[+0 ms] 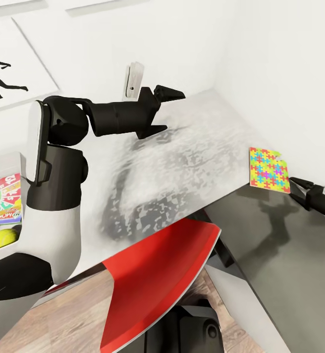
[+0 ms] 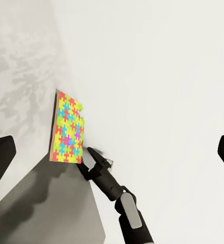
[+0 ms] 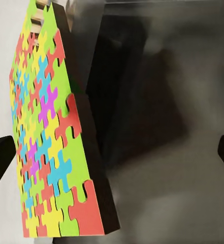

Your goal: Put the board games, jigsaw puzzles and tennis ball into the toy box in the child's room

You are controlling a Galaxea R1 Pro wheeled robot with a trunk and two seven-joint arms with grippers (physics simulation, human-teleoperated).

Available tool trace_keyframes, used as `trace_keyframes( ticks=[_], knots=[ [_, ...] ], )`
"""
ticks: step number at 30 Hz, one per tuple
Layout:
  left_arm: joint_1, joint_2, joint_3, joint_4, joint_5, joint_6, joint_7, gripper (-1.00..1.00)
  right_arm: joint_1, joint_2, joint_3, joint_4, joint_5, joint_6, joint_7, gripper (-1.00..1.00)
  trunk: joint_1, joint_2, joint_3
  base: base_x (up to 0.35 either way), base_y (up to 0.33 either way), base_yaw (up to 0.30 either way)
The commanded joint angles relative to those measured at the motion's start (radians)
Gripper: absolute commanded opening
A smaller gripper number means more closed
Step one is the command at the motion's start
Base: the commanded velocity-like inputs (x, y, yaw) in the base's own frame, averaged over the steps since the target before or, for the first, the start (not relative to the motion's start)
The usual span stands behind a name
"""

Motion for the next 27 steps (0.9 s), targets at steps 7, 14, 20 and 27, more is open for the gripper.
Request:
trace_keyframes(
  ticks=[7, 14, 20, 27],
  knots=[
    [-0.002, -0.001, 0.001, -0.001, 0.009, 0.002, 0.01, 1.0, 0.0, 0.001, -0.002, 0.003, -0.001, 0.003, 0.001, 1.0, 0.001, -0.002, -0.001, 0.0, 0.0, 0.0],
    [-0.002, -0.001, 0.001, 0.0, 0.009, 0.002, 0.01, 1.0, 0.0, 0.001, -0.002, 0.003, -0.002, 0.002, 0.002, 1.0, 0.001, -0.002, -0.001, 0.0, 0.0, 0.009],
    [-0.003, -0.001, 0.001, 0.0, 0.009, 0.002, 0.01, 1.0, 0.0, 0.001, -0.002, 0.002, -0.002, 0.002, 0.002, 1.0, 0.001, -0.002, -0.001, 0.0, 0.0, 0.108],
    [-0.003, -0.001, 0.001, 0.0, 0.009, 0.002, 0.011, 1.0, 0.0, 0.002, -0.002, 0.0, -0.002, 0.002, 0.003, 1.0, 0.001, -0.002, -0.001, 0.0, 0.0, 0.109]
  ],
)
